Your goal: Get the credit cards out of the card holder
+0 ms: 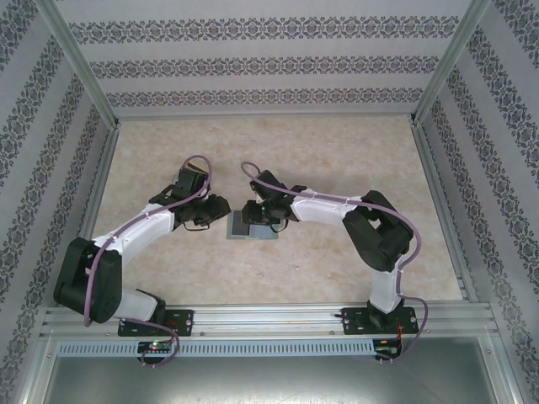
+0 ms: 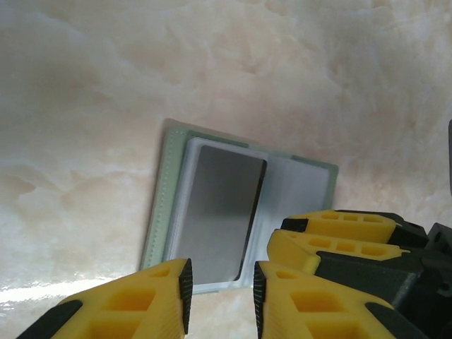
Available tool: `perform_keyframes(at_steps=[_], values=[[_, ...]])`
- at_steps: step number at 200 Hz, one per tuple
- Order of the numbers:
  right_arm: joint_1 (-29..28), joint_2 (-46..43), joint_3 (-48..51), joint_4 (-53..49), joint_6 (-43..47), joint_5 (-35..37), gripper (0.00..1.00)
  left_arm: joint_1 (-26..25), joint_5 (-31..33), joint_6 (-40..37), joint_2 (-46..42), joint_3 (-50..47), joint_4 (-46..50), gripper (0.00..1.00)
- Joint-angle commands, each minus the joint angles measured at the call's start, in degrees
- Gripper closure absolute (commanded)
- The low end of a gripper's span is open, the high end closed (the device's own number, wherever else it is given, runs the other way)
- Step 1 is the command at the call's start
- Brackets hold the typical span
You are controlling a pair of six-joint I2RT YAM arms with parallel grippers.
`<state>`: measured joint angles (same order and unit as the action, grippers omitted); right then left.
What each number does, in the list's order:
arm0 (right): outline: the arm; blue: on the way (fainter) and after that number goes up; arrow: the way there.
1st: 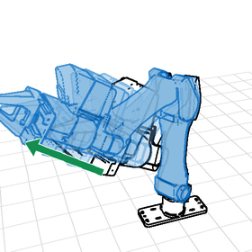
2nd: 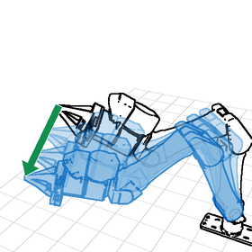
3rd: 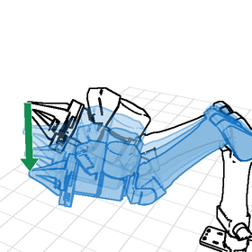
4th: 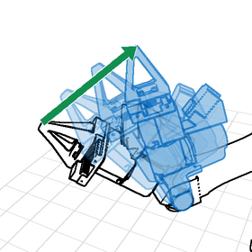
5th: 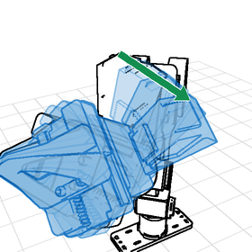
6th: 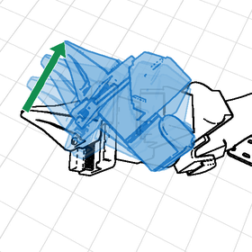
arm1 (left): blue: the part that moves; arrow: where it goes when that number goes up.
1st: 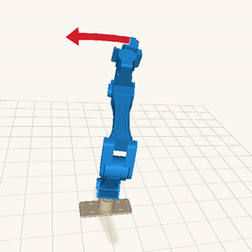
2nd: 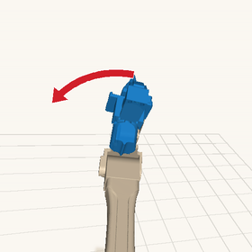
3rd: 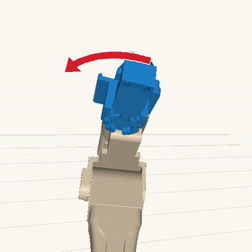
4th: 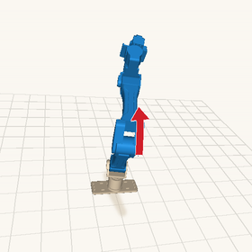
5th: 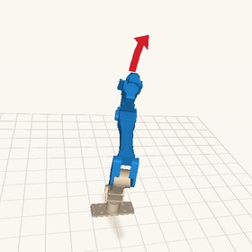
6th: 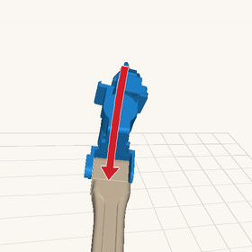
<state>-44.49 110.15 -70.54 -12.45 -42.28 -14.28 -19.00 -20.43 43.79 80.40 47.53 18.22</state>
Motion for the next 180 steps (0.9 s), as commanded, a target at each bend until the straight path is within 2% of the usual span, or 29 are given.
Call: perform_keyframes(at_steps=[1, 33, 51, 115, 152, 180], values=[[-1.39, 2.11, -3.31, -4.44, 0.37, -0.55, 0.69, 0.61, 0.71, 0.88, 1.02, -0.81, -0.34, 0.68], [-1.40, 4.30, -4.50, -7.91, 2.03, 0.90, 0.68, 0.68, -3.30, 2.40, 3.52, 0.74, -3.42, 0.69], [-1.10, 5.07, -4.30, -9.44, 3.30, 1.23, 0.68, 0.67, -3.35, 2.27, 4.56, 1.71, -3.39, 0.70], [1.27, 2.49, -1.79, -14.05, 12.06, -0.04, 0.67, 0.60, -8.22, 1.72, 8.94, 0.90, -5.42, 0.71], [3.10, -2.14, 1.23, -5.28, 6.38, -5.19, 0.65, -0.24, -9.36, 0.14, 11.67, 2.71, -4.88, 0.73], [4.63, -3.67, 3.51, 0.55, 0.63, -6.59, 0.68, -1.58, -9.50, -0.38, 13.58, 4.39, -4.42, 0.74]])
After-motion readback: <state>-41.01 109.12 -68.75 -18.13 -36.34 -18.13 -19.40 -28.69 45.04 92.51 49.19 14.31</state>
